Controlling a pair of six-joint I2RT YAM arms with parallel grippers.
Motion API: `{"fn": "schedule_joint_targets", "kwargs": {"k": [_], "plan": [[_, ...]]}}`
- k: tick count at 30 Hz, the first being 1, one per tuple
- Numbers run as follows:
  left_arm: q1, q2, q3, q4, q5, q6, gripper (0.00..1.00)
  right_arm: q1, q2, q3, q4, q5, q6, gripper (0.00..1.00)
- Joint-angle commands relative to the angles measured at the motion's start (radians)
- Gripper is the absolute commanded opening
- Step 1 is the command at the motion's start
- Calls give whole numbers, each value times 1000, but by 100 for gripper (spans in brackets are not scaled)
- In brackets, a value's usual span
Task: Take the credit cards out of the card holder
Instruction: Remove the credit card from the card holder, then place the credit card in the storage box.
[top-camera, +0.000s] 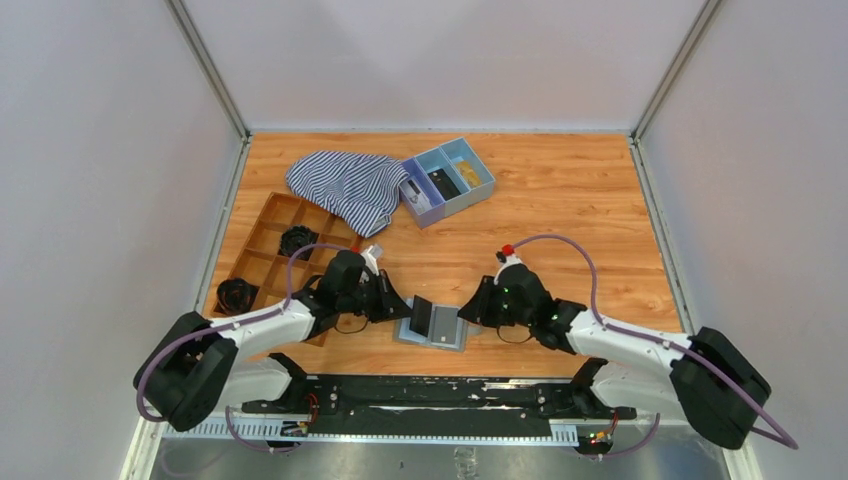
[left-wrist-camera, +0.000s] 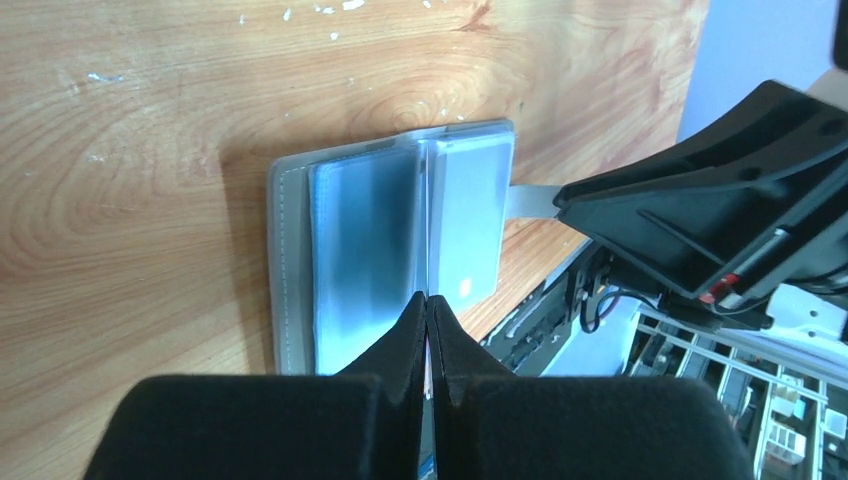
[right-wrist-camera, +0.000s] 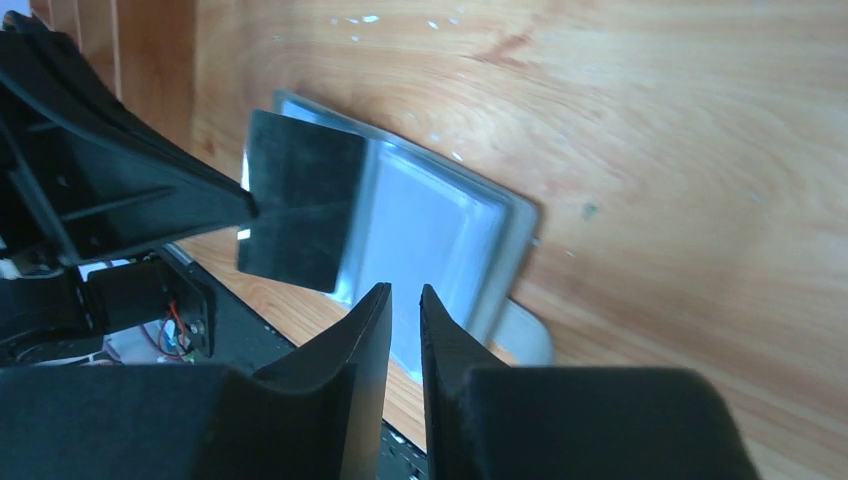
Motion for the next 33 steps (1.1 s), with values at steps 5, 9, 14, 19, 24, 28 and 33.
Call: {"fn": "schedule_joint_targets", "kwargs": {"k": [5, 9, 14, 19, 24, 28, 33], "plan": [[6, 55, 23, -12, 17, 46, 0, 66, 253, 167, 68, -108, -87, 20], [7, 63, 26, -12, 26, 49, 0, 93, 339, 187, 86, -117, -76, 19], [7, 81, 40, -12, 53, 67, 0, 104, 404, 185, 109, -125, -58, 18], [5, 113, 55, -12, 86, 83, 0, 104, 441, 189, 114, -126, -48, 18], [4, 119, 62, -13, 109, 92, 2, 104, 448, 184, 118, -121, -41, 17], [-8, 132, 72, -12, 117, 97, 7, 104, 450, 181, 119, -120, -39, 17], [-45, 180, 97, -12, 106, 100, 7, 104, 452, 180, 119, -116, -38, 17]]}}
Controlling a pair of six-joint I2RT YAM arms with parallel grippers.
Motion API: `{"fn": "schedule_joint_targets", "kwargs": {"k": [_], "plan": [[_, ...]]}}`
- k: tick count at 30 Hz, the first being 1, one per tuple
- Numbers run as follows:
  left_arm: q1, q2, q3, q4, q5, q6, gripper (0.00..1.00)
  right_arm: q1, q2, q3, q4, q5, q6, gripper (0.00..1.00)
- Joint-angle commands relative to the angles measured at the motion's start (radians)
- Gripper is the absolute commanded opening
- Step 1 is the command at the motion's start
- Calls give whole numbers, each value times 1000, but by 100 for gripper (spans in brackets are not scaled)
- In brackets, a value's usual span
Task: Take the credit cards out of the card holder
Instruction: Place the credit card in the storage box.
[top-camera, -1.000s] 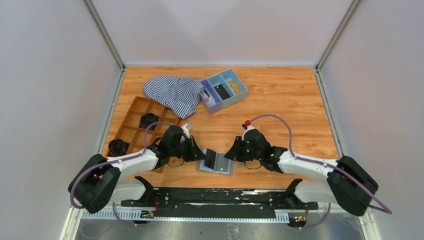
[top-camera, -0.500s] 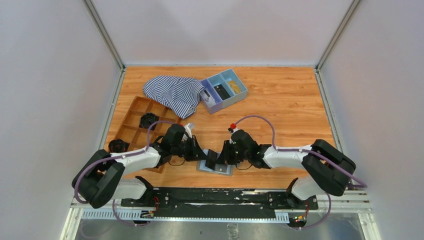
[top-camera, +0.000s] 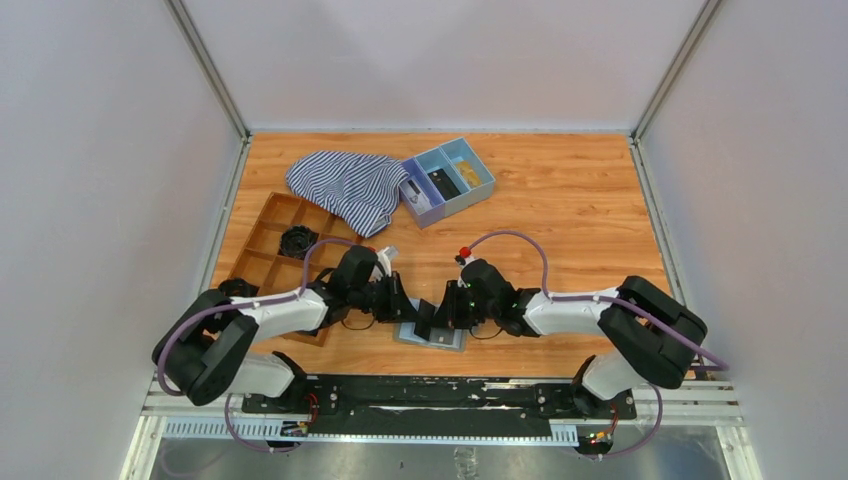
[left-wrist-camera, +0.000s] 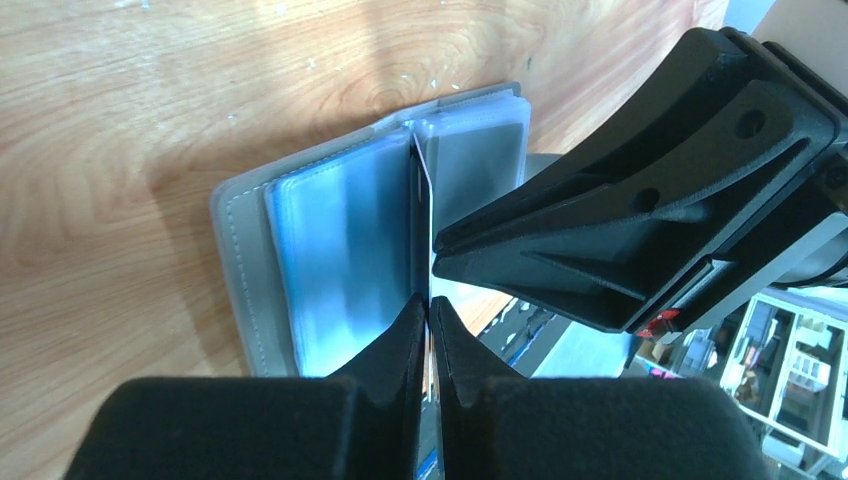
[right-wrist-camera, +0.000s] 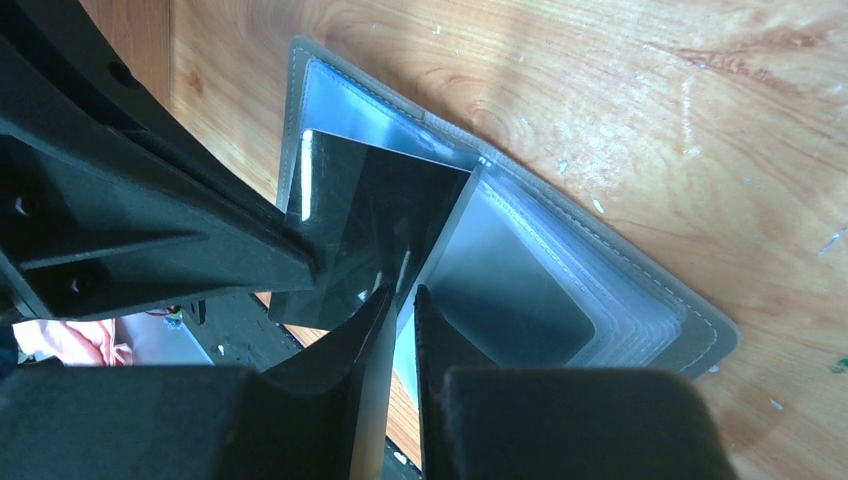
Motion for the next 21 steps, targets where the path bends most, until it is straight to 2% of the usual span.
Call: {"fn": "schedule_joint_targets", "kwargs": {"k": [1, 5, 7, 12, 14, 18, 21], "plan": [[-29, 45, 37, -10, 14, 18, 7, 13, 20, -2, -48, 20, -2, 17], [-35, 56, 50, -10, 1, 19, 6, 12, 15, -4, -50, 20, -2, 17], [-35, 52, 52, -10, -4, 18, 0, 12, 13, -5, -51, 21, -2, 17], [-34, 8, 51, -18, -14, 7, 0, 12, -47, -3, -90, 24, -10, 17], [-31, -32, 71, -101, -50, 26, 0, 12, -111, 8, -148, 39, -25, 18], [-28, -131, 215, -436, -249, 130, 0, 9, -283, 33, -320, 123, -75, 23], [-22, -183, 294, -551, -322, 157, 0, 2, -430, 37, -450, 223, -94, 27]]}}
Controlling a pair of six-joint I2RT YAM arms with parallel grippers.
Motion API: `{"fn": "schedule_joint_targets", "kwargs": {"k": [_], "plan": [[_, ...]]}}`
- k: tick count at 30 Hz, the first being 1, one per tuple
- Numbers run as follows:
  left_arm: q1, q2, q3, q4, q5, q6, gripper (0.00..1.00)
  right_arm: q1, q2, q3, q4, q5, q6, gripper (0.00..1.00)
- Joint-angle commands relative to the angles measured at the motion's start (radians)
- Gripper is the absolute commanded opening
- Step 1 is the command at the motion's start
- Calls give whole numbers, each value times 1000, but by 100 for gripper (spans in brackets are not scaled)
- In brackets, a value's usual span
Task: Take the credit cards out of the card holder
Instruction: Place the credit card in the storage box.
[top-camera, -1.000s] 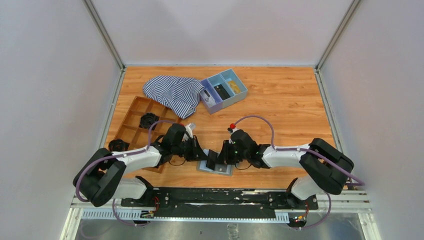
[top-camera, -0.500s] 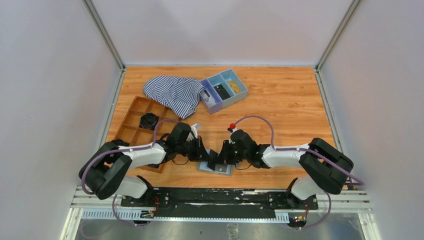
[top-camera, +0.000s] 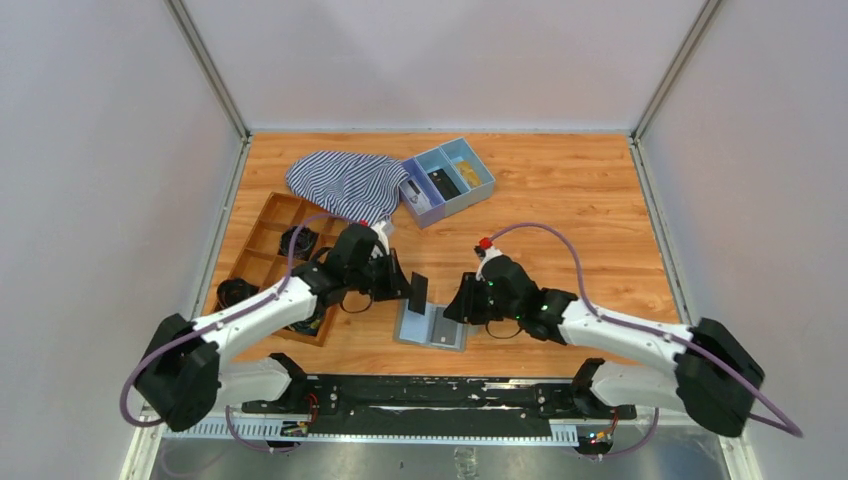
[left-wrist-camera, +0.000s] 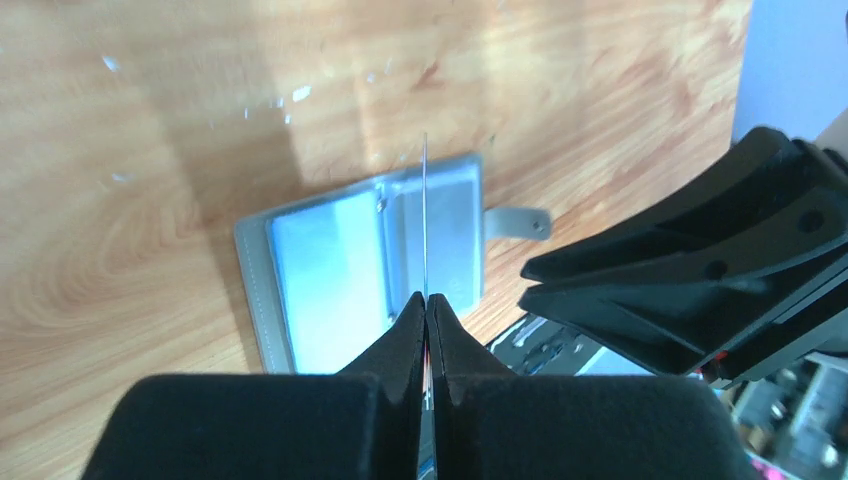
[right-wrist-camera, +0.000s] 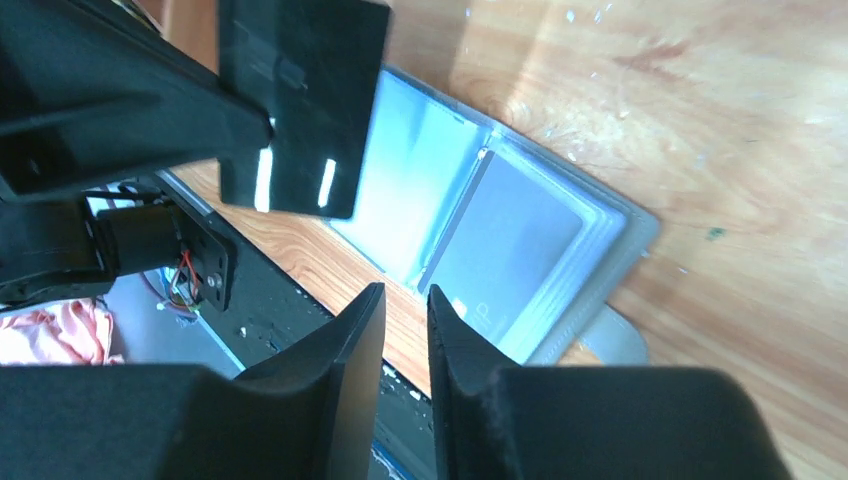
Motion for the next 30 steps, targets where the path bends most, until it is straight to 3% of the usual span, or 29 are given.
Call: {"fn": "schedule_joint_targets", "kwargs": {"k": [1, 6, 11, 18, 30], "plan": [[7, -80, 130, -256, -164, 87, 0, -4, -192, 29, -245, 186, -55, 28], [22, -10, 360, -369, -261, 143, 0, -32, -415, 0, -379, 344, -51, 32], [69, 140, 591, -341, -317, 120, 0, -48, -562, 17, -526, 438, -76, 36], [80, 495, 1080, -534, -480, 189, 0, -51, -620, 52, -673, 483, -92, 36], [94, 905, 1542, -572, -538, 179, 0, -52, -626, 69, -760, 500, -76, 37]]}}
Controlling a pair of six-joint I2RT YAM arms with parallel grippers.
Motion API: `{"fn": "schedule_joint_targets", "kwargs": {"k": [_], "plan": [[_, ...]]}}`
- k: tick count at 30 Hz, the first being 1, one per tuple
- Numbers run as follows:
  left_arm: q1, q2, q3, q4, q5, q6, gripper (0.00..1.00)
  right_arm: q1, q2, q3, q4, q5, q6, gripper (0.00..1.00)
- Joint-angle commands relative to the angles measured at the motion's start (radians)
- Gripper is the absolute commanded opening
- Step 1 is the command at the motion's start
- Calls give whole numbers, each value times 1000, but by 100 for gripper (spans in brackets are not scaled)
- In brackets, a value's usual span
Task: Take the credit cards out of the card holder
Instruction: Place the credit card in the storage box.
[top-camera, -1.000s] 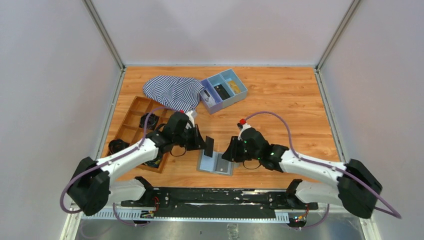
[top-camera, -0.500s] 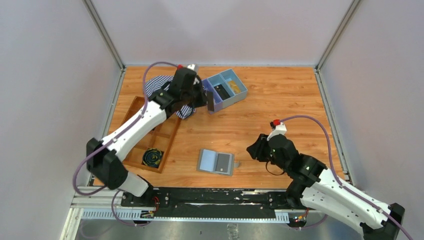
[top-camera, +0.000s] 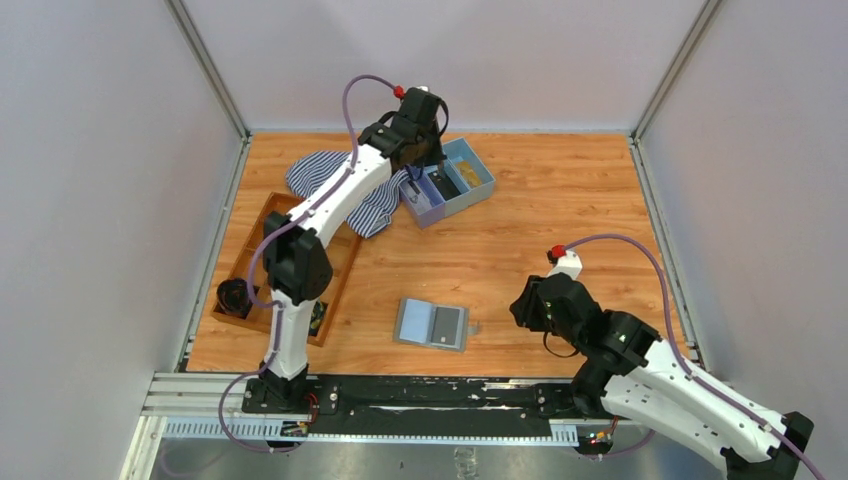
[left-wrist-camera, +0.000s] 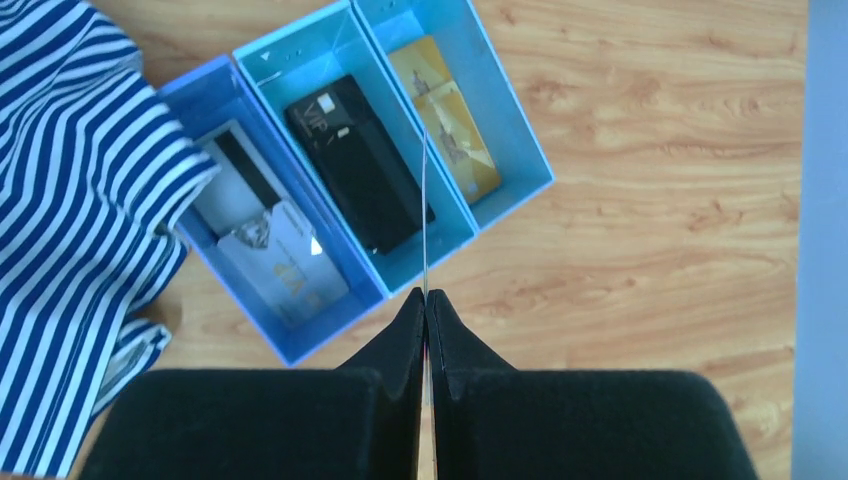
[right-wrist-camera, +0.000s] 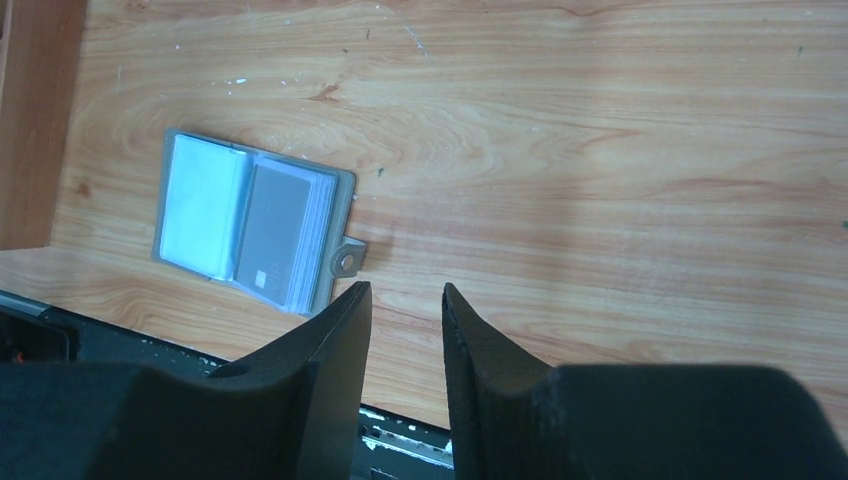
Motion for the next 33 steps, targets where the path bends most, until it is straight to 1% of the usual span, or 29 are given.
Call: {"fn": "schedule_joint_targets", "kwargs": {"k": [1, 4, 6, 11, 15, 19, 26, 29, 33], "plan": [[8, 132, 142, -32, -45, -5, 0, -11, -11, 33, -72, 41, 2, 37], [10, 220, 210, -33, -60, -36, 0, -12, -5, 33, -83, 40, 7, 37], [11, 262, 230, -32, -75, -59, 0, -11, 3, 36, -85, 37, 10, 37], [10, 323, 235, -30, -110, -108, 0, -11, 24, 46, -88, 35, 8, 37], [10, 343, 217, -29, -117, -129, 0, -12, 27, 46, -87, 35, 4, 37], [5, 318, 153, -30, -131, -137, 0, -12, 23, 40, -88, 34, 8, 37], [-30, 228, 11, -31, -177, -81, 0, -11, 20, 29, -87, 30, 12, 37], [-36, 185, -48, -31, -185, -81, 0, -12, 19, 27, -83, 28, 12, 37], [-52, 130, -90, -33, -218, -52, 0, -11, 10, 21, -81, 22, 18, 37]]}}
